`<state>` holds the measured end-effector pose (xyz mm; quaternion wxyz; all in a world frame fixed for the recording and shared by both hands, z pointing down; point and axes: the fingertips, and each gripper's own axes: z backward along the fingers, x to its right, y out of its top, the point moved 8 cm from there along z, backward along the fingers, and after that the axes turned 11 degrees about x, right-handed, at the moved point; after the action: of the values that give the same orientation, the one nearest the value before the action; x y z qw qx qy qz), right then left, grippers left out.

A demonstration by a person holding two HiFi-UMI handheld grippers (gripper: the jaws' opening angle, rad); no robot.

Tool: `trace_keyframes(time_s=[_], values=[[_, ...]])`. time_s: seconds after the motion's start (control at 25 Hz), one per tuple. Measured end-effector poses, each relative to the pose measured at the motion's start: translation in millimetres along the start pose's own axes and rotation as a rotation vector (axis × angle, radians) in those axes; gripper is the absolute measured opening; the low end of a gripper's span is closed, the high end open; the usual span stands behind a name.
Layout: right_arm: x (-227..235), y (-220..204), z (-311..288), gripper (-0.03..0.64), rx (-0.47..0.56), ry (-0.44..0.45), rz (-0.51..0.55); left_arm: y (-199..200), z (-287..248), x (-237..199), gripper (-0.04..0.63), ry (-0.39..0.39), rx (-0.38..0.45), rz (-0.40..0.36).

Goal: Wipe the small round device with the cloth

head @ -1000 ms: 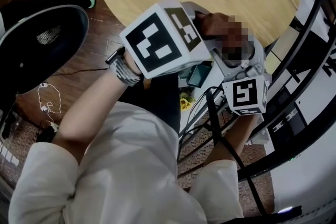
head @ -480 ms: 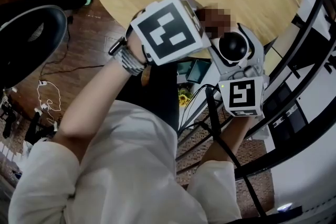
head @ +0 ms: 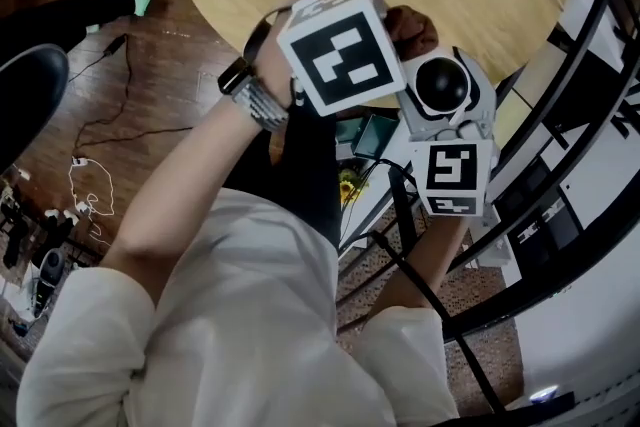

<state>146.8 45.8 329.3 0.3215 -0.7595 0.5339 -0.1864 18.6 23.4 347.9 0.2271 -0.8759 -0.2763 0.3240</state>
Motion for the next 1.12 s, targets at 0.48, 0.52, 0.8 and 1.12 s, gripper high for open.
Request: trace_keyframes(time_s=[0.48,0.52,0.8,1.12], values=[[-11.8,0.7,-8.6,0.371,-0.124,-0.205,-0.268,10.3,49.0,17.4,0.124,-0.155,0.334,0.246],[-13.7,0.1,-9.8,0.371,-0.124,-0.223,-0.268,11.7,51.1,17.9,0.124,-0.170,0.350,0.257],[-22.6,-8.6,-0.9,0.374,-0.090,-0.200,-0.142,9.9,55.6,29.3,0.124,-0.303,0.393,0.323],[-27.3,-19.8,-3.3,0.376,-0.006,-0.071,0.086,-6.0,37.5,35.3,0.124,-0.407,0.368,0.399]])
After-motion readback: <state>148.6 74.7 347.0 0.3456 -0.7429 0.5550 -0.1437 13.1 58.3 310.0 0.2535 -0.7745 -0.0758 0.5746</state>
